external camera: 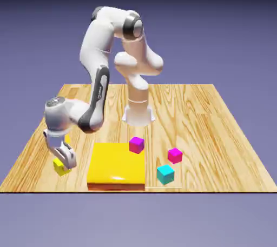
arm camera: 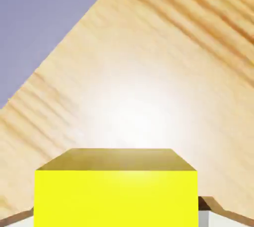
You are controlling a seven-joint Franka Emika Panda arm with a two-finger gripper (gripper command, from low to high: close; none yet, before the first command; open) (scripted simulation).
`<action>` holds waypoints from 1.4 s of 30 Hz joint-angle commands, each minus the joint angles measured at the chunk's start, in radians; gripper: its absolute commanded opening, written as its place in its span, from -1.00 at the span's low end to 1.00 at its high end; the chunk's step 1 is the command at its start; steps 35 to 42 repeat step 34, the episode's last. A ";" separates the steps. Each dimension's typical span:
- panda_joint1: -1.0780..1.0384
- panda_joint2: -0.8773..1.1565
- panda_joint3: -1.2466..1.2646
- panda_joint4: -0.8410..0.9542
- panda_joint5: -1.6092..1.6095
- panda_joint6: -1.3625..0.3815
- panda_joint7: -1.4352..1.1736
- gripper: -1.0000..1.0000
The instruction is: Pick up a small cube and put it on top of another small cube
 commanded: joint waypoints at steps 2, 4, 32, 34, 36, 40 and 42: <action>0.054 -0.073 -0.009 -0.049 -0.037 -0.021 -0.086 -1.00; 0.109 -0.145 -0.018 -0.098 -0.074 -0.042 -0.172 -1.00; 0.636 -0.573 -0.124 -0.579 -0.299 0.028 -1.031 1.00; 0.630 -0.609 -0.120 -0.572 -0.316 -0.014 -1.018 1.00; 0.630 -0.609 -0.120 -0.572 -0.316 -0.014 -1.018 1.00; 0.630 -0.609 -0.120 -0.572 -0.316 -0.014 -1.018 1.00; 0.630 -0.609 -0.120 -0.572 -0.316 -0.014 -1.018 1.00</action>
